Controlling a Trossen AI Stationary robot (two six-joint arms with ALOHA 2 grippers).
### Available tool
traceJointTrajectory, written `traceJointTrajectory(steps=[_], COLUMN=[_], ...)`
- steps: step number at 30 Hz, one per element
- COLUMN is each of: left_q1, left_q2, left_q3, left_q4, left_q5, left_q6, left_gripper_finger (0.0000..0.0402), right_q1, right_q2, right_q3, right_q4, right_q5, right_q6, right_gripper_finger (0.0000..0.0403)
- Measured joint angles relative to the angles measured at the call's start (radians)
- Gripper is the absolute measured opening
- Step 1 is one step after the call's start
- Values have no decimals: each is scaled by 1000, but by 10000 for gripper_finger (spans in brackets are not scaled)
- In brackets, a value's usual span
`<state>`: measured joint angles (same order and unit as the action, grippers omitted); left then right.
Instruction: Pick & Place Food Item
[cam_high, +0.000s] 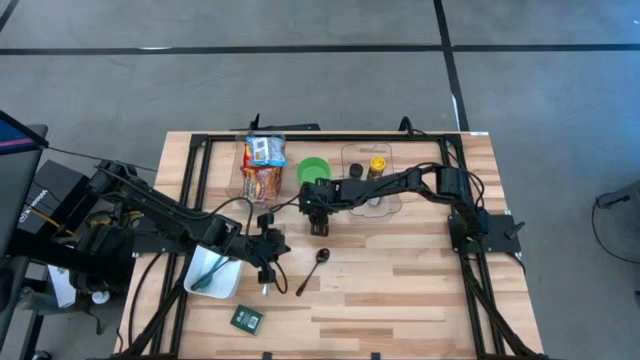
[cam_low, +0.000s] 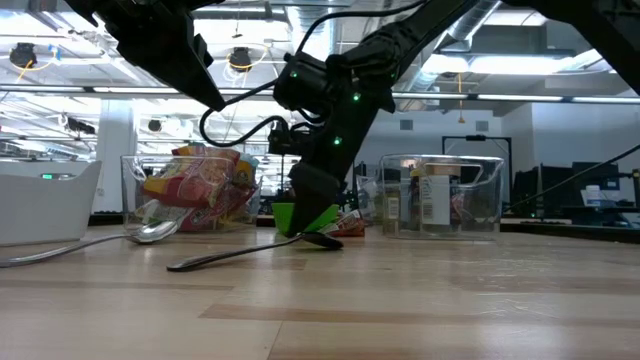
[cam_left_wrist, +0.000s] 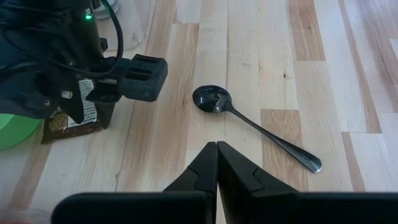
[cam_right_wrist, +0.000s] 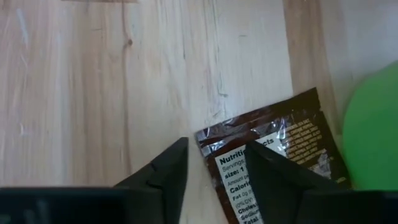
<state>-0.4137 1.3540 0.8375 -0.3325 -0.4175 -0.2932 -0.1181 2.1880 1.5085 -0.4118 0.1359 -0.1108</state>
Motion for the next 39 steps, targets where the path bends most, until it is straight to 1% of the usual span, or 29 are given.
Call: traceJointTrajectory(steps=[8,13,14,22,29,32,39], left_q1=[0,0,0,0,0,0,0], left_q2=[0,0,0,0,0,0,0], left_q3=[0,0,0,0,0,0,0], left_q4=[0,0,0,0,0,0,0], left_q5=[0,0,0,0,0,0,0], left_q6=[0,0,0,0,0,0,0], left_gripper_finger=[0,0,0,0,0,0,0], right_q1=[0,0,0,15,47,55,34], right_q2=[0,0,1,5,6,6,6], right_q3=[-2,-2,-2,16,70,83,85], right_q4=[-4,-3,-3,-16,-95,-112,-109], right_q5=[-4,-3,-1,12,76,84,74], right_q6=[5,5,4,-17,-57,-57,22], right_gripper_finger=[61,11,6,2,1,1,14])
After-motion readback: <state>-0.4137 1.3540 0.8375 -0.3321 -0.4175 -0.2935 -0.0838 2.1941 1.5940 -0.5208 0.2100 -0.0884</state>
